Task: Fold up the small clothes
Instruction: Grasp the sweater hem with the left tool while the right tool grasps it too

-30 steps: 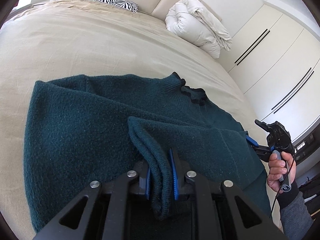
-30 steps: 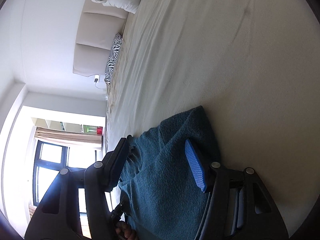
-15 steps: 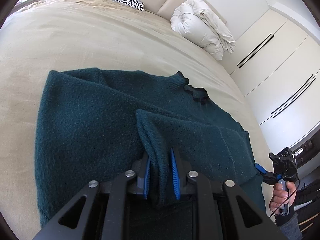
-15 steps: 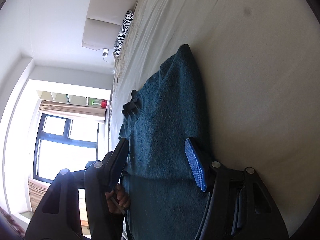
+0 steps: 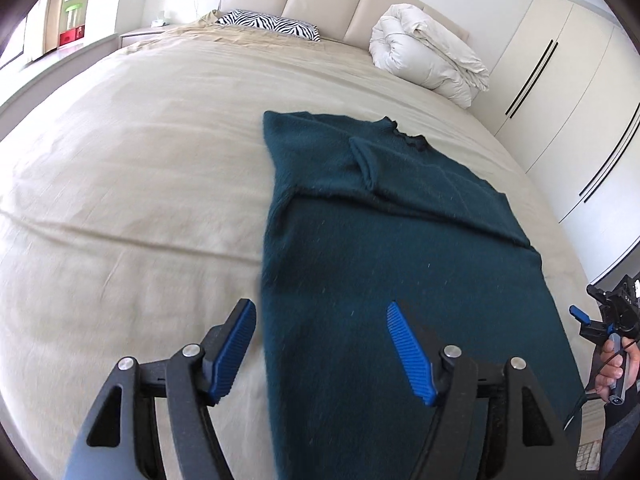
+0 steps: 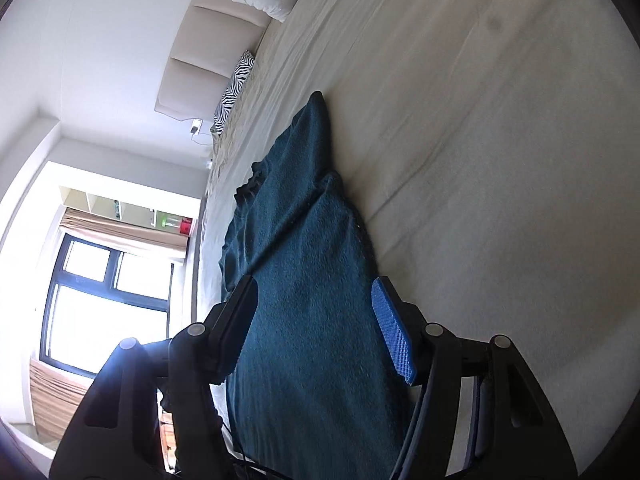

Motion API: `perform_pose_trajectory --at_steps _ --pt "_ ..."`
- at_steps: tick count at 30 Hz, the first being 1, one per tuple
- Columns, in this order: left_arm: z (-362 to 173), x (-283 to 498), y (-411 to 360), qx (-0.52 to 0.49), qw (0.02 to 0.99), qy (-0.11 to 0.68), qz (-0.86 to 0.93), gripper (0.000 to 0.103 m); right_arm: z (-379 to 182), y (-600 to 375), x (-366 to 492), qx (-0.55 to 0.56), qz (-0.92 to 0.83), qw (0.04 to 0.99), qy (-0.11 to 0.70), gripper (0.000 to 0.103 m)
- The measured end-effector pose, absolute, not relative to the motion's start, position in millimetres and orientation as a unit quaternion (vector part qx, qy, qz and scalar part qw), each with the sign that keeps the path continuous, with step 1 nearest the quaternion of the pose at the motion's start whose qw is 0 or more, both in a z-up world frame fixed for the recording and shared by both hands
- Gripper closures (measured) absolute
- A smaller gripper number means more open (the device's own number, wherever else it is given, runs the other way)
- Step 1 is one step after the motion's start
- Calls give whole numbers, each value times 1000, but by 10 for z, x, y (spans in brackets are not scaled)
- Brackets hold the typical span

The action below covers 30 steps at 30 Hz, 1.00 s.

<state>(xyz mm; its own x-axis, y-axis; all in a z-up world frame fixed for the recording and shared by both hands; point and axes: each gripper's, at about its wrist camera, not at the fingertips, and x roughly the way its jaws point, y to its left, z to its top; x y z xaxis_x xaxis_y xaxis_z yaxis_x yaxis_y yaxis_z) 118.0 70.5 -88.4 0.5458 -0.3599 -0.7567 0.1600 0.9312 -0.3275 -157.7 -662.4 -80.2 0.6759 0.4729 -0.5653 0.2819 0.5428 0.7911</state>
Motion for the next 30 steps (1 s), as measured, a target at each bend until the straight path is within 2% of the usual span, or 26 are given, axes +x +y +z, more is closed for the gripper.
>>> perform_pose_trajectory --at_steps 9,19,22,24,26,30 --pt "-1125 279 1234 -190 834 499 -140 32 -845 -6342 -2405 396 17 803 445 44" --pt "-1162 16 1118 -189 805 532 -182 35 -871 -6095 -2480 386 25 799 460 44" --pt "-1176 35 1107 -186 799 543 -180 51 -857 -6027 -2457 378 29 799 467 44" --pt "-1211 43 1097 -191 789 553 -186 73 -854 -5998 -2480 377 30 799 468 44" --pt "-1251 14 1084 -186 786 559 -188 77 -845 -5975 -2511 377 31 798 469 44" --pt "-1271 -17 1083 -193 783 563 -181 73 -841 -5938 -2565 373 32 797 474 44"
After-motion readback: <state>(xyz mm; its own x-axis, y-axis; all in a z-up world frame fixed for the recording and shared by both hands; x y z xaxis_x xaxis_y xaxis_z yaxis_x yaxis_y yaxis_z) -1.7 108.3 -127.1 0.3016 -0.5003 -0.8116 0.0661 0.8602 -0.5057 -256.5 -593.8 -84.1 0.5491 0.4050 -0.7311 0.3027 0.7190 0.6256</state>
